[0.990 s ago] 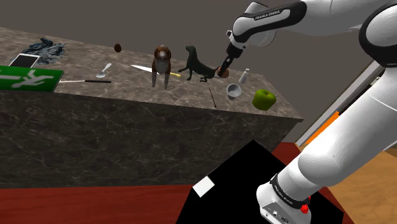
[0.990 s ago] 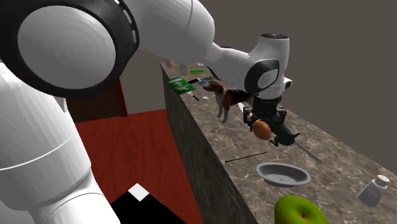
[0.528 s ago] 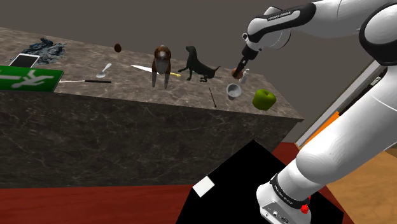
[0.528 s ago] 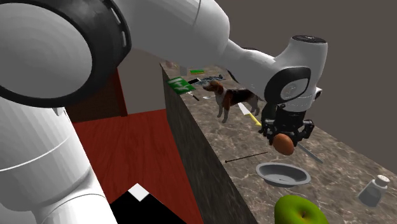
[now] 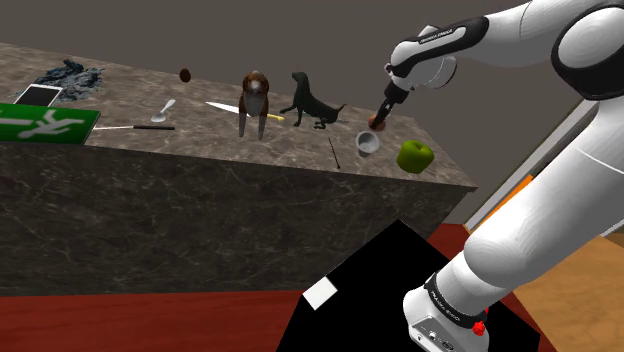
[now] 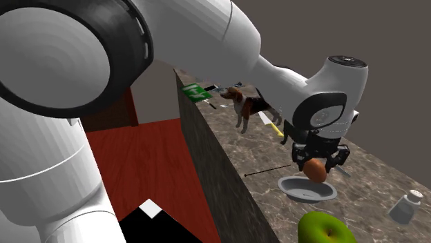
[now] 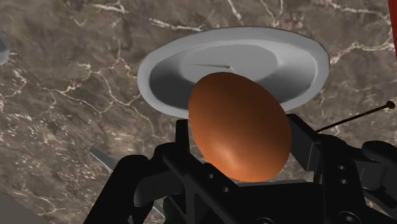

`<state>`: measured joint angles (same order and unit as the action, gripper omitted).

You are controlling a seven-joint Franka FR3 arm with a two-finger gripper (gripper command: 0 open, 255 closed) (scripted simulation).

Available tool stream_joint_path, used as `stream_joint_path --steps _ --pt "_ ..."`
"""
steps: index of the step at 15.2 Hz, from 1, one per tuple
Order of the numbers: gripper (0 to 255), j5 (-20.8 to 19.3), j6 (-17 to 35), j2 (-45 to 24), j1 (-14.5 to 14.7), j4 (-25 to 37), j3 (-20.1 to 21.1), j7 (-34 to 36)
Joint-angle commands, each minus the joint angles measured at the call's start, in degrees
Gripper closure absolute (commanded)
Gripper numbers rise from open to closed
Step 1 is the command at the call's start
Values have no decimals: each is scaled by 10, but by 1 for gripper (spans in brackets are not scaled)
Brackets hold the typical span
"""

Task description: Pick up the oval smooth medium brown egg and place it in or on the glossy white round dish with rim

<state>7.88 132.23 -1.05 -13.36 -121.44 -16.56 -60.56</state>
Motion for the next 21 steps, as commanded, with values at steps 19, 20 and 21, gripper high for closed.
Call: stream_joint_path --steps 19,20,21 --pt "0 21 59 -31 -1 -30 1 -19" --pt "0 21 59 -31 -1 -30 1 -19" --pt "0 21 59 -31 -1 -30 1 -19"
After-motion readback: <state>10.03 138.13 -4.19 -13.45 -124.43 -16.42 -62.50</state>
